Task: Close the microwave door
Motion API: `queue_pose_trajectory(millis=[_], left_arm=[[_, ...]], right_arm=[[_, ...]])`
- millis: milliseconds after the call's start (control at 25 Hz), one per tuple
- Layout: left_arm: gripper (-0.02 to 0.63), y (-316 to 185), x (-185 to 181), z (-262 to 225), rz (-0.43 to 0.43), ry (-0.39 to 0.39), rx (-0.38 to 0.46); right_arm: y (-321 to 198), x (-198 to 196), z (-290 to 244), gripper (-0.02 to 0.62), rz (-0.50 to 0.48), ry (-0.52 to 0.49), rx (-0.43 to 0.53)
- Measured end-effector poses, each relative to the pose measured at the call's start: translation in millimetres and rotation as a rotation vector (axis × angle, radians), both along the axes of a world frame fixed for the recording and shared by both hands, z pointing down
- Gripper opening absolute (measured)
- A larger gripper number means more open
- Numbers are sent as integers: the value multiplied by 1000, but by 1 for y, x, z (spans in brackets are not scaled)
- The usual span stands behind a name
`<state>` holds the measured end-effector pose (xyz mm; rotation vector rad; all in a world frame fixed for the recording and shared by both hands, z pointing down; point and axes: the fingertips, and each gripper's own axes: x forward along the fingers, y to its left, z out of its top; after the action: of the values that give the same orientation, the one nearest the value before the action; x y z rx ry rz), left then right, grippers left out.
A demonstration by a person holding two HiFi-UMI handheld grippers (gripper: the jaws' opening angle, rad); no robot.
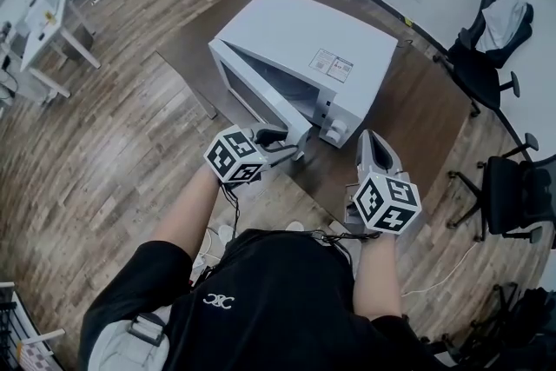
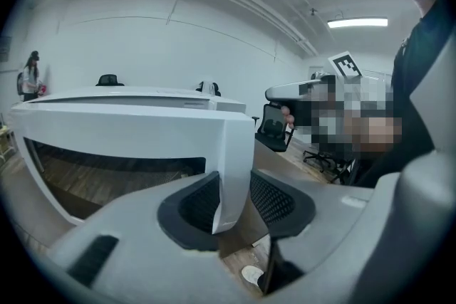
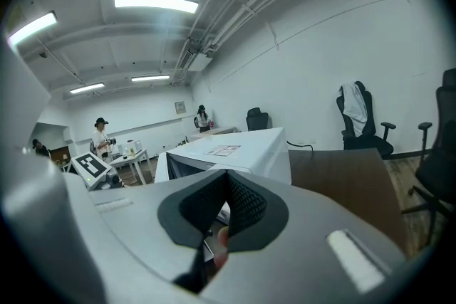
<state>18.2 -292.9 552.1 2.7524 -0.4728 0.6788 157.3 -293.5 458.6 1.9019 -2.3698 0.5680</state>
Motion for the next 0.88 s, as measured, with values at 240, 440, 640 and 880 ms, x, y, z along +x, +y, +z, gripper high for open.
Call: queue_pose_trajectory(millis=[240,440,640,880], left_arm=[[149,-17,19,1,-45,6,3],[147,-29,28,1,-72,12,9],[147,-41,37,1,-95,16,8],[143,-54,48,1,-107,8,19]], right_arm=[[1,12,3,6,-2,3,0],[2,17,4,6,2,2,2],[-1,20,5,6,3,-1,2],[-4,19,7,6,1,-1,-1]])
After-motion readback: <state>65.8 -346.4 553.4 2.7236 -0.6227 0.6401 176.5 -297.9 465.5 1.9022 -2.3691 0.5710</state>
